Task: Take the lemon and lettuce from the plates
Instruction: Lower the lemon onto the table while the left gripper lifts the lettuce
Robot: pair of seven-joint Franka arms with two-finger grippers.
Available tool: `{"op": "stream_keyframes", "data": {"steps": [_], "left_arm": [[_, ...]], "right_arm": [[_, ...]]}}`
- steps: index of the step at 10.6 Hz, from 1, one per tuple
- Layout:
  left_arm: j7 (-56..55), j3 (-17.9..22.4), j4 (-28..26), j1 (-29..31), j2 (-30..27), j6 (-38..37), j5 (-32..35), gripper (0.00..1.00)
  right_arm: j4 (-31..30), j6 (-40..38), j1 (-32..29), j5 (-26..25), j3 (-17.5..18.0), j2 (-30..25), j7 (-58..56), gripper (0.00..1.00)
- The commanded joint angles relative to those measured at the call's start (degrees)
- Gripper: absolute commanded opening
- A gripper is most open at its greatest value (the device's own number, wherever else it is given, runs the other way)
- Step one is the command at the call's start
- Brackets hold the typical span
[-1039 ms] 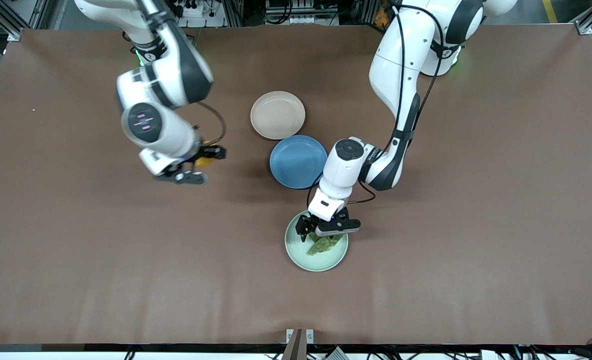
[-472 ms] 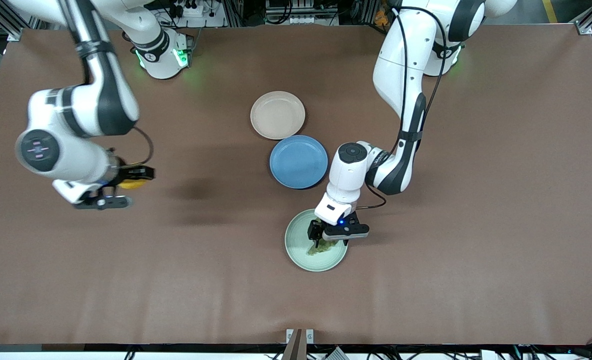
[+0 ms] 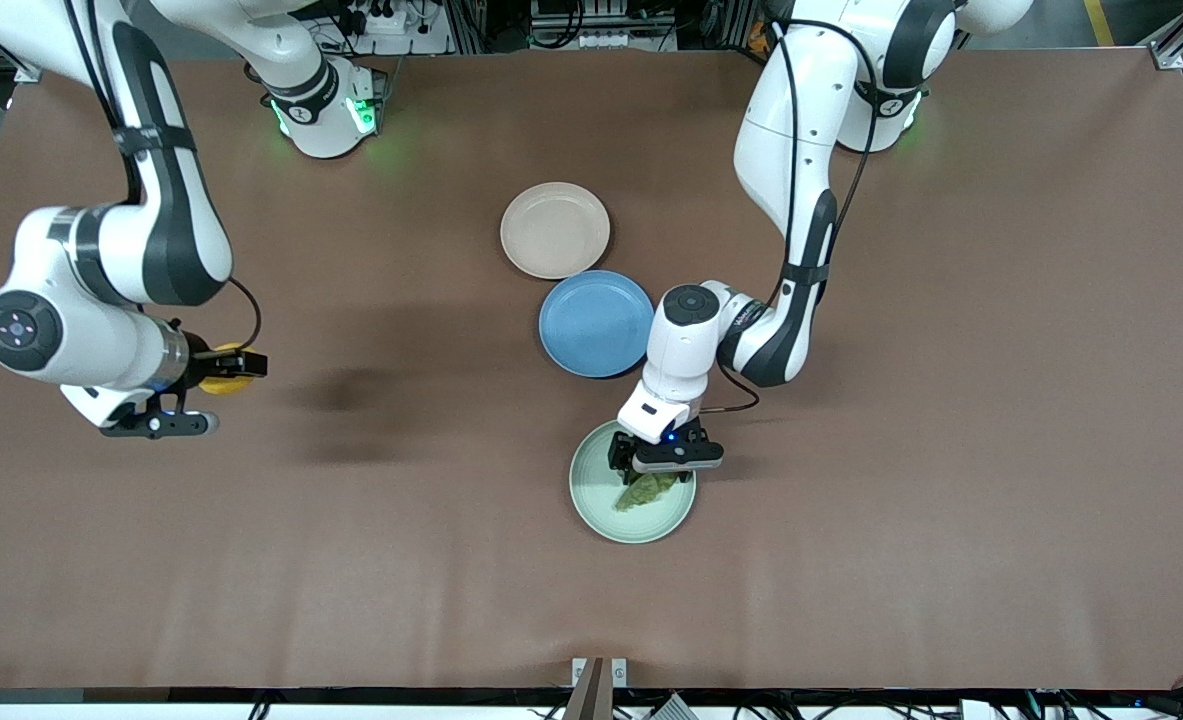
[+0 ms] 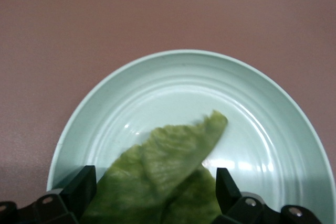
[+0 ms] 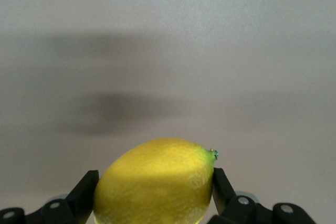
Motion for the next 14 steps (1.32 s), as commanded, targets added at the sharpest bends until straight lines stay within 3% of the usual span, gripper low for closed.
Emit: {"op": "stream_keyframes", "data": {"steps": [1, 2, 5, 6, 10, 11, 12, 14], "left_arm": [[0.0, 1.0, 0.4, -0.9, 1.0, -0.4, 1.8, 1.0], [0.0, 1.0, 0.5, -1.1, 1.7, -0.4, 2.3, 1.0], [0.1, 1.1, 0.5, -1.2, 2.2, -0.4, 2.7, 0.09], [0.1, 1.1, 0.5, -1.2, 2.2, -0.4, 2.9, 0.0], [-0.1, 1.1, 0.5, -0.5, -0.8, -2.6, 2.6, 0.0], [0.5, 1.1, 0.5, 0.0, -2.8, -5.9, 2.7, 0.0], [1.1, 1.1, 0.6, 1.1, -5.2, -9.5, 3.0, 0.0], [2.3, 0.9, 0.8, 2.0, -9.1, -16.1, 3.0, 0.0]], "right_arm": [[1.1, 3.3, -1.7, -0.1, 1.0, 3.8, -1.2, 0.2], [1.1, 4.6, -2.3, -0.1, 1.0, 5.1, -2.7, 0.2], [0.9, 8.6, -5.5, 0.2, 1.2, 9.0, -4.3, 0.22], [0.9, 9.6, -5.8, 0.2, 1.2, 10.1, -4.5, 0.23], [0.9, 12.0, -5.9, 0.3, 1.5, 13.1, -4.4, 0.3], [1.1, 12.0, -5.9, 0.4, 1.5, 13.2, -4.1, 0.91], [1.3, 11.8, -6.0, 1.1, 1.4, 13.1, -4.2, 1.0], [3.9, 9.8, -5.9, 2.0, 1.4, 12.8, -4.4, 1.0]]}}
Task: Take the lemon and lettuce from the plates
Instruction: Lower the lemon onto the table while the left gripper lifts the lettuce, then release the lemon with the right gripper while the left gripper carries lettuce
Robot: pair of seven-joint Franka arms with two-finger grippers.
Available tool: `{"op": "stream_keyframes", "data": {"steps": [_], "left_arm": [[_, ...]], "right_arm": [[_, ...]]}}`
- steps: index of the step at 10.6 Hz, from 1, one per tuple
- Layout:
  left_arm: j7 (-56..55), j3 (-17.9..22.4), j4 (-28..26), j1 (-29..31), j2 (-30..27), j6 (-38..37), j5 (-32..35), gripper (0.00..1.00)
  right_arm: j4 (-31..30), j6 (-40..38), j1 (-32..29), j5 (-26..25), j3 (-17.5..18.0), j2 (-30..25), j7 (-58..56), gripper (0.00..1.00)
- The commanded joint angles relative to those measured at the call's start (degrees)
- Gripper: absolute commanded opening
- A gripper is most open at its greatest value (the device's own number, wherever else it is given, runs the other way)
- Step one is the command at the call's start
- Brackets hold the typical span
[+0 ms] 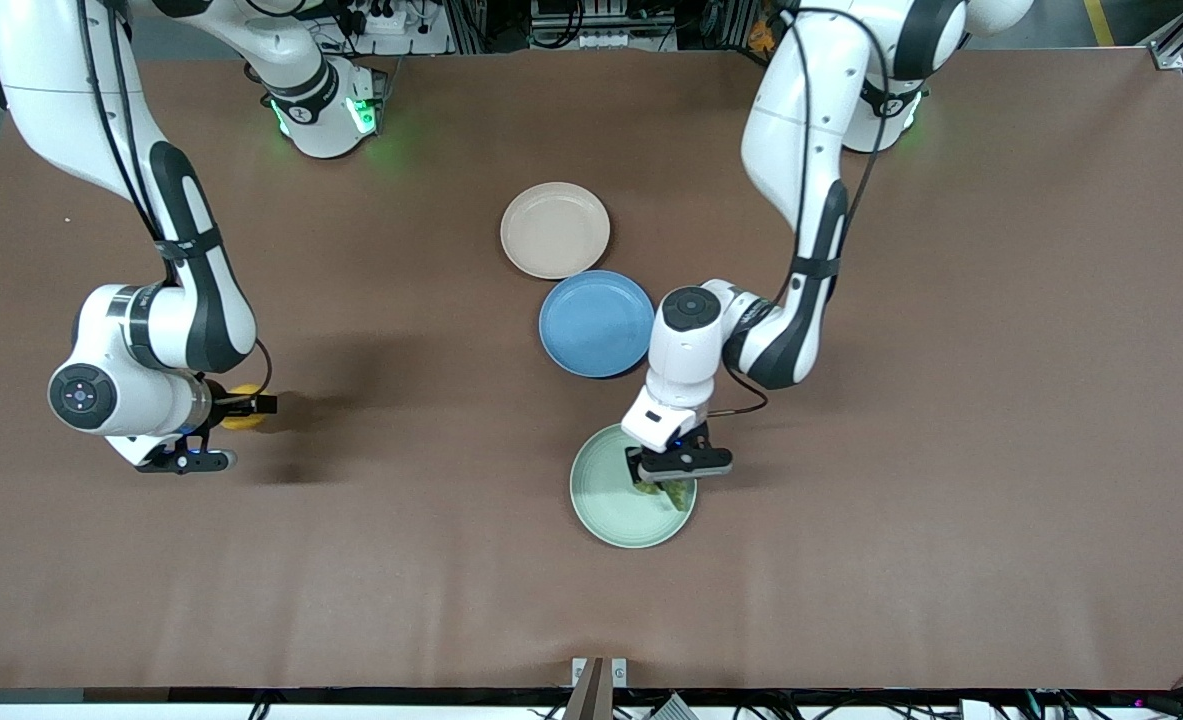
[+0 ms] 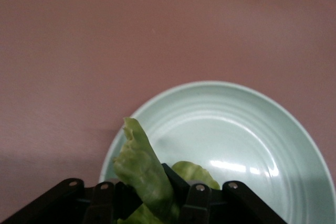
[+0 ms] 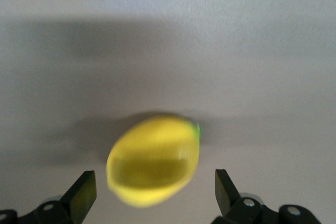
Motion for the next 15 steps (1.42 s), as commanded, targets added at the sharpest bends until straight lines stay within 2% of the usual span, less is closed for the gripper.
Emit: {"op": "stream_keyframes", "data": {"steps": [1, 4, 7, 10, 12, 15], "left_arm": [[2.7, -0.5, -1.2, 2.0, -7.6, -8.7, 0.9, 0.0], [9.5, -1.0, -1.1, 5.6, -12.6, -18.1, 0.3, 0.0], [18.7, -0.8, -1.5, 10.2, -16.5, -26.5, -3.6, 0.0], [24.2, -0.8, -1.7, 14.8, -18.6, -35.1, -4.7, 0.0], [29.6, -0.7, -1.8, 18.7, -18.8, -39.3, -10.0, 0.0], [34.7, -1.0, -1.9, 23.6, -18.5, -44.8, -11.9, 0.0]], "right_arm": [[5.3, -4.6, -0.9, 1.3, 0.6, 0.0, -0.4, 1.0], [9.4, -9.9, -0.8, 1.3, 0.5, -0.1, -0.3, 1.0], [13.1, -14.3, -0.6, 1.2, 0.5, -0.7, -0.3, 1.0], [15.3, -18.5, -0.3, 1.2, 0.4, -3.0, 0.4, 1.0], [16.7, -21.4, -0.2, 1.2, 0.4, -5.4, 0.4, 1.0], [18.4, -25.8, -0.2, 0.5, 0.3, -9.3, 0.3, 1.0]]}}
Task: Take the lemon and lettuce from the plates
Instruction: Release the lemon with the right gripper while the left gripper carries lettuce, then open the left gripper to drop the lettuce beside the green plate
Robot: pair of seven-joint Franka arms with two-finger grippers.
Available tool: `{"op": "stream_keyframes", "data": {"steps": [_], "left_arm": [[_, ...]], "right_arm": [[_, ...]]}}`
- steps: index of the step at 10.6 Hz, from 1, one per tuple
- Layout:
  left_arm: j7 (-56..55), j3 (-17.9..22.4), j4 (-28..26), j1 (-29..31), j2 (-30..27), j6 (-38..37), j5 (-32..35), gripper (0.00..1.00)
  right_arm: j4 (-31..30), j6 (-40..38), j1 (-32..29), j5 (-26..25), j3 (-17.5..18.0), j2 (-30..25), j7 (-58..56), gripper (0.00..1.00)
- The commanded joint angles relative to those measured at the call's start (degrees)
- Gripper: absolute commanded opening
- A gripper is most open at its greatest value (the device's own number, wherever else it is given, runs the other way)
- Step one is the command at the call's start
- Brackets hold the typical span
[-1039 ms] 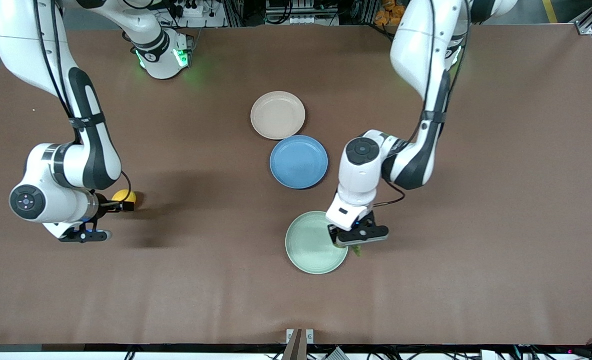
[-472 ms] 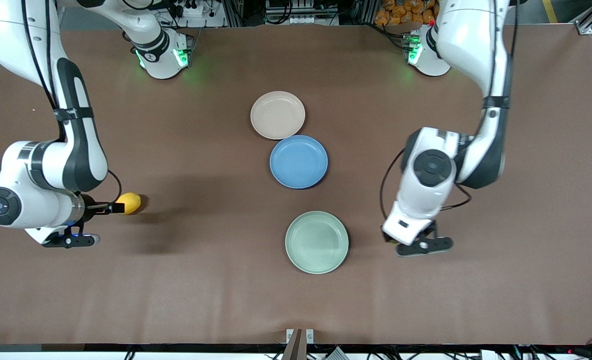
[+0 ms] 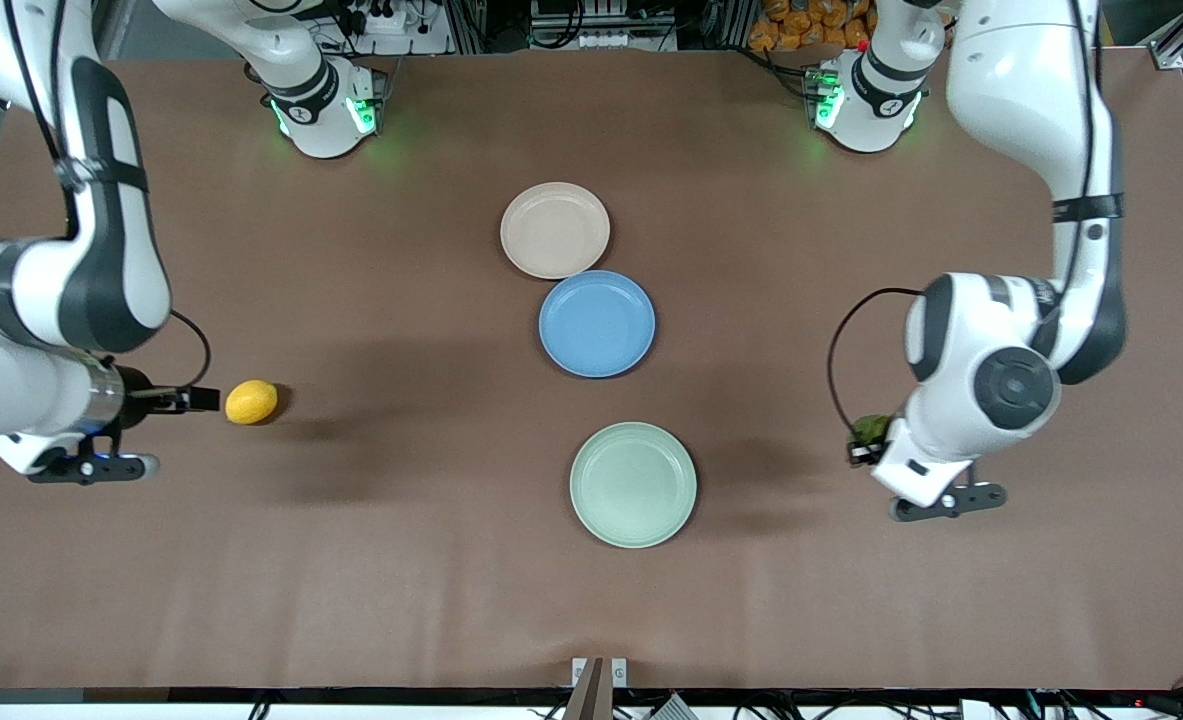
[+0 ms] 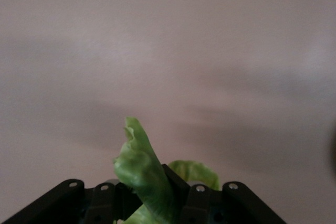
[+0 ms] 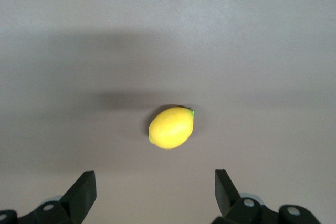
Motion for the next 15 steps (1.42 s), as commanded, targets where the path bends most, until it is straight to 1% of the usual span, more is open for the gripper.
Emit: {"op": "stream_keyframes", "data": {"steps": [1, 2, 3, 4, 6, 8, 9, 10, 12, 13, 14, 15], "left_arm": [[4.0, -0.7, -1.4, 2.9, -0.7, -2.8, -4.2, 0.0], [4.1, -1.5, -2.2, 3.5, -0.7, -2.8, -4.1, 0.54], [4.2, -2.4, -2.9, 3.5, 0.0, -2.7, -3.3, 1.0], [3.8, -2.6, -3.3, 3.9, -0.9, -2.8, -3.3, 1.0], [4.3, -5.5, -5.3, 7.7, -4.9, -2.8, -3.3, 1.0], [5.5, -5.7, -5.7, 7.9, -7.1, -2.8, -3.3, 1.0], [5.5, -5.7, -5.7, 8.0, -8.4, -2.8, -3.3, 1.0], [5.5, -5.8, -5.7, 8.0, -10.2, -2.8, -3.3, 1.0], [5.7, -6.5, -7.0, 8.9, -14.3, -2.8, -2.2, 1.0], [5.9, -9.0, -8.3, 11.0, -16.7, -2.8, -2.1, 1.0], [5.8, -12.6, -9.0, 13.8, -18.7, -3.2, -1.5, 1.0], [6.4, -15.4, -8.9, 15.7, -20.0, -5.0, 1.7, 1.0]], "right_arm": [[0.6, -5.4, -0.4, 0.1, 0.2, -5.6, 0.3, 1.0], [0.6, -6.9, -0.4, 0.0, 0.2, -7.8, 0.3, 1.0], [0.6, -8.4, -0.6, 0.0, 0.1, -10.2, -0.1, 1.0], [0.6, -10.5, -0.8, 0.0, -0.1, -12.3, -0.1, 1.0], [0.6, -12.5, -0.9, 0.0, -1.2, -15.3, -0.4, 1.0], [1.3, -13.5, -0.9, 0.0, -1.4, -18.2, 0.3, 1.0], [1.7, -15.2, -1.3, 0.3, -2.0, -18.6, 0.3, 1.0], [3.6, -15.7, -2.0, 0.5, -2.1, -18.7, 0.3, 1.0], [4.0, -18.0, -2.3, 0.8, -2.0, -19.5, 0.3, 1.0], [3.9, -17.6, -2.2, 0.8, -1.8, -20.0, 0.3, 1.0], [3.7, -17.5, -1.8, 0.8, -1.5, -20.1, 0.3, 1.0], [3.7, -17.5, -1.6, 0.8, -1.3, -20.0, 0.3, 1.0]]}}
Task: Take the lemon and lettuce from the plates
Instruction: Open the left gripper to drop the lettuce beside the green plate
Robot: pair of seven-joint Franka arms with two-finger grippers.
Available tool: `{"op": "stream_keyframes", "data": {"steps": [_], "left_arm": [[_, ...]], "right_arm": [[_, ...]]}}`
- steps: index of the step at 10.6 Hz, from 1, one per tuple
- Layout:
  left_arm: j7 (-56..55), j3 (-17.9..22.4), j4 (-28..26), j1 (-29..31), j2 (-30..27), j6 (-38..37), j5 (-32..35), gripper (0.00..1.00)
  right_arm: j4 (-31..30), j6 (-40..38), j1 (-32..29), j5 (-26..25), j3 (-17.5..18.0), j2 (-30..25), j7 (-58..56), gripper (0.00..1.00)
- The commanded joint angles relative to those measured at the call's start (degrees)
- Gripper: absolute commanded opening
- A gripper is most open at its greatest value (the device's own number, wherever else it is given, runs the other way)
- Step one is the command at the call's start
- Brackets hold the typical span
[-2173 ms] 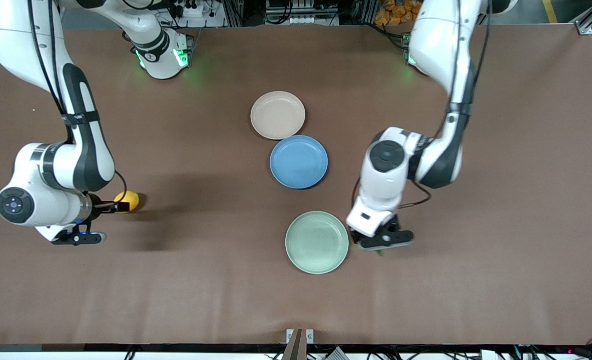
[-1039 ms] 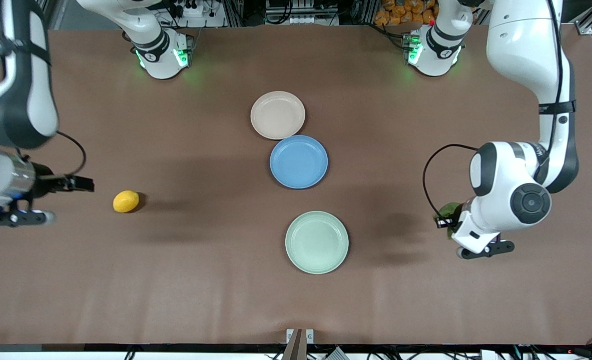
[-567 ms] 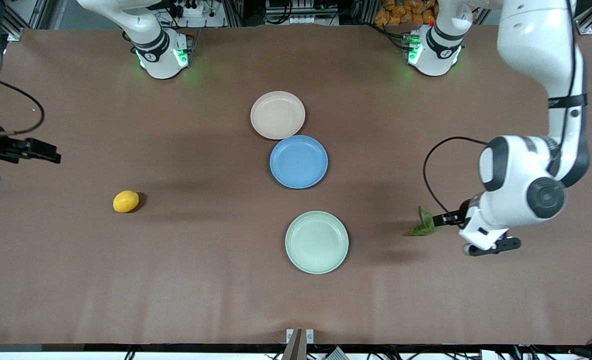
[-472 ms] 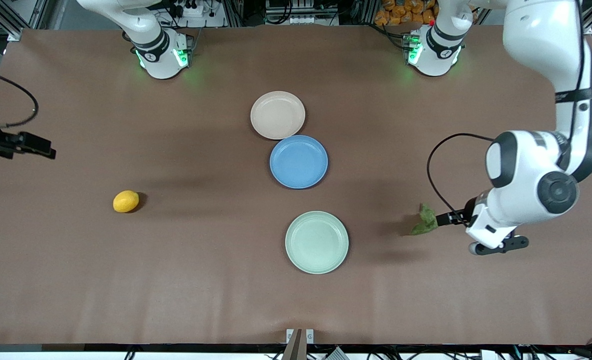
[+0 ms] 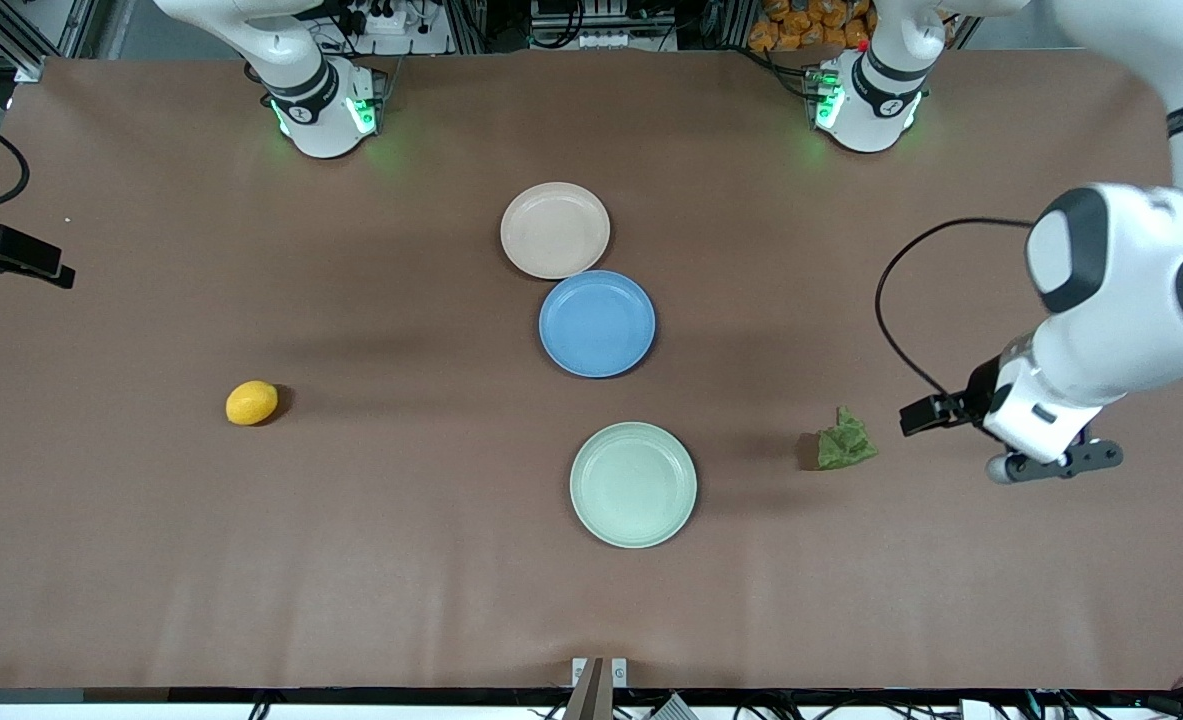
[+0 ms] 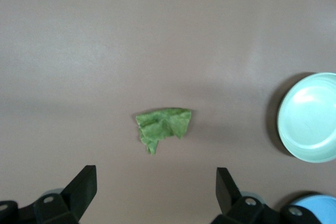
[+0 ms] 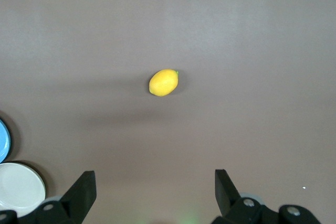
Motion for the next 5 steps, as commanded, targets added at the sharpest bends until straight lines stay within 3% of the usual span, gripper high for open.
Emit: {"op": "stream_keyframes", "data": {"steps": [1, 5], "left_arm": [[4.4, -8.6, -3.5, 5.9, -7.5, -3.0, 8.4, 1.0], [8.9, -10.2, -3.2, 9.9, -14.0, -9.6, 9.4, 1.0]], "right_arm": [[-0.1, -0.5, 0.4, 0.8, 1.0, -0.3, 0.2, 1.0], [-2.3, 0.8, 2.8, -0.1, 1.0, -0.1, 0.3, 1.0]]}}
